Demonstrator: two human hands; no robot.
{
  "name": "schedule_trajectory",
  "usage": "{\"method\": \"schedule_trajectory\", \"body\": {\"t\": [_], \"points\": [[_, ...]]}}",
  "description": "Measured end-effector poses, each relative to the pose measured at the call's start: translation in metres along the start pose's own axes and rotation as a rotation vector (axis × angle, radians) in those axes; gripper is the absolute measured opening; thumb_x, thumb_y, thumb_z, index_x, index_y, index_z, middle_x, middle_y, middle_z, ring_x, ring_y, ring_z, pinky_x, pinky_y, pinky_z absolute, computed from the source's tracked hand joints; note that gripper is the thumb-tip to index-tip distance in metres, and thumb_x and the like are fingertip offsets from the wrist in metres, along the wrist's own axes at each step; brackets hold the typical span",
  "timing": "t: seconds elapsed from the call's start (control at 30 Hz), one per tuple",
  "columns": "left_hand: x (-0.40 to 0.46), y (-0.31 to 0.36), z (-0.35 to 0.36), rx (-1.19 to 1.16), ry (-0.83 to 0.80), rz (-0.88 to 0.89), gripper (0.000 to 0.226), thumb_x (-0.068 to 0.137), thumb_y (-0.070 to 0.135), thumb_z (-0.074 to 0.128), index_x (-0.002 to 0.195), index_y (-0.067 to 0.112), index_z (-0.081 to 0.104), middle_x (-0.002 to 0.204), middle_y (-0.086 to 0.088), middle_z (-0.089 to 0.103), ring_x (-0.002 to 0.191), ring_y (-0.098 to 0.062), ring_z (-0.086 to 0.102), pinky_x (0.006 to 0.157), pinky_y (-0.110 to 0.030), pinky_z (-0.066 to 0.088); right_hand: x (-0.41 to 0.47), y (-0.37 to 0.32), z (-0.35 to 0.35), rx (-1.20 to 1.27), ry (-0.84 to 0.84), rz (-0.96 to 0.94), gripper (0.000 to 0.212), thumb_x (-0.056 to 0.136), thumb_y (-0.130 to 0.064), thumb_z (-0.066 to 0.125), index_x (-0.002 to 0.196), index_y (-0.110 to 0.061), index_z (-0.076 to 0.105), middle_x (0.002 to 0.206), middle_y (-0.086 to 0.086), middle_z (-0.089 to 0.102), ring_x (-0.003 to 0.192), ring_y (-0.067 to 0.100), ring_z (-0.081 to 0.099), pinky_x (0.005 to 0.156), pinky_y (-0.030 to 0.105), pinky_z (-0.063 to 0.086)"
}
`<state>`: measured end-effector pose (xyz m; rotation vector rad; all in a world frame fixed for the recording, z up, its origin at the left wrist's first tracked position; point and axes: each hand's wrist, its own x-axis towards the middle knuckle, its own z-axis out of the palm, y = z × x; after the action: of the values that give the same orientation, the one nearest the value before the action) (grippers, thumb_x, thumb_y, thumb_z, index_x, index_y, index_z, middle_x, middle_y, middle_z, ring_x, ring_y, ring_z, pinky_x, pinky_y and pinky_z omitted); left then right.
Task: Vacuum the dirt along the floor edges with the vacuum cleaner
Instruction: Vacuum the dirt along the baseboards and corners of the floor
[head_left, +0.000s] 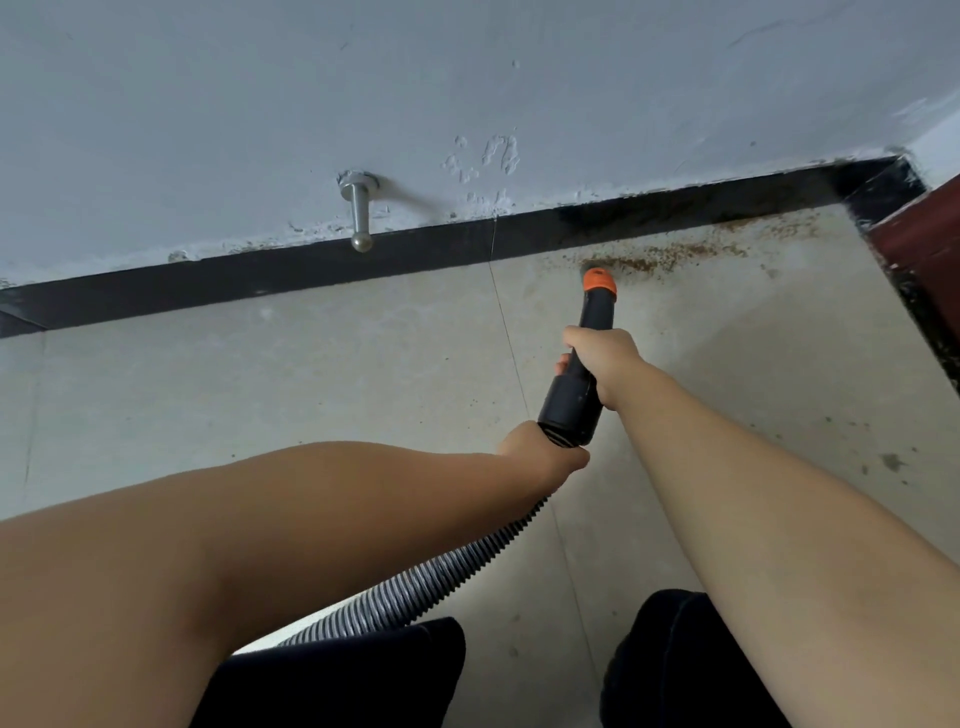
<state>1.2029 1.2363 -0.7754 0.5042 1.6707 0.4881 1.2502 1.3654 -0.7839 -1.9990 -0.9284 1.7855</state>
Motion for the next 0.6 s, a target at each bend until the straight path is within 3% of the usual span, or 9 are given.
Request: {"method": "schedule_trajectory", "body": {"t": [0.17, 0.27, 0.37, 0.6], "points": [[0.004, -0.011, -0.012, -0.135, -0.014, -0.062, 0.024, 0.083, 0.012, 0.065, 0.104, 0.005, 0.056, 0.082, -0.011, 0.055, 0.071, -0.024, 0.051, 0.068, -0.031, 0.045, -0.006, -0.003, 0.028, -0.142, -0.131, -0.029, 0.009, 0.086, -0.003, 0.055, 0.091, -0.005, 0.048, 0.062, 0.009, 0.055, 0.044, 0.019, 0.054, 0.043, 0.023, 0.05], [0.01, -0.004, -0.029, -0.165, -0.223, -0.136, 0.028, 0.085, 0.015, 0.069, 0.108, 0.005, 0.055, 0.081, -0.009, 0.061, 0.066, -0.018, 0.057, 0.063, -0.025, 0.05, -0.003, -0.002, 0.028, -0.124, -0.109, -0.017, 0.009, 0.085, -0.003, 0.055, 0.089, -0.006, 0.047, 0.062, 0.009, 0.054, 0.045, 0.02, 0.054, 0.045, 0.025, 0.05], [0.022, 0.008, -0.034, -0.11, -0.384, -0.098, 0.029, 0.088, 0.02, 0.068, 0.109, 0.007, 0.054, 0.085, -0.007, 0.064, 0.068, -0.017, 0.06, 0.065, -0.025, 0.052, 0.008, -0.006, 0.012, -0.019, -0.014, -0.013, 0.01, 0.086, -0.003, 0.055, 0.086, -0.006, 0.046, 0.059, 0.009, 0.052, 0.041, 0.019, 0.051, 0.048, 0.028, 0.049], [0.043, 0.015, -0.016, -0.132, -0.172, 0.025, 0.029, 0.081, 0.016, 0.069, 0.107, 0.006, 0.059, 0.077, -0.007, 0.059, 0.062, -0.019, 0.054, 0.067, -0.03, 0.05, 0.022, -0.025, 0.007, 0.005, 0.053, -0.025, 0.011, 0.085, -0.003, 0.056, 0.088, -0.006, 0.046, 0.057, 0.009, 0.052, 0.042, 0.019, 0.052, 0.05, 0.029, 0.05]]}}
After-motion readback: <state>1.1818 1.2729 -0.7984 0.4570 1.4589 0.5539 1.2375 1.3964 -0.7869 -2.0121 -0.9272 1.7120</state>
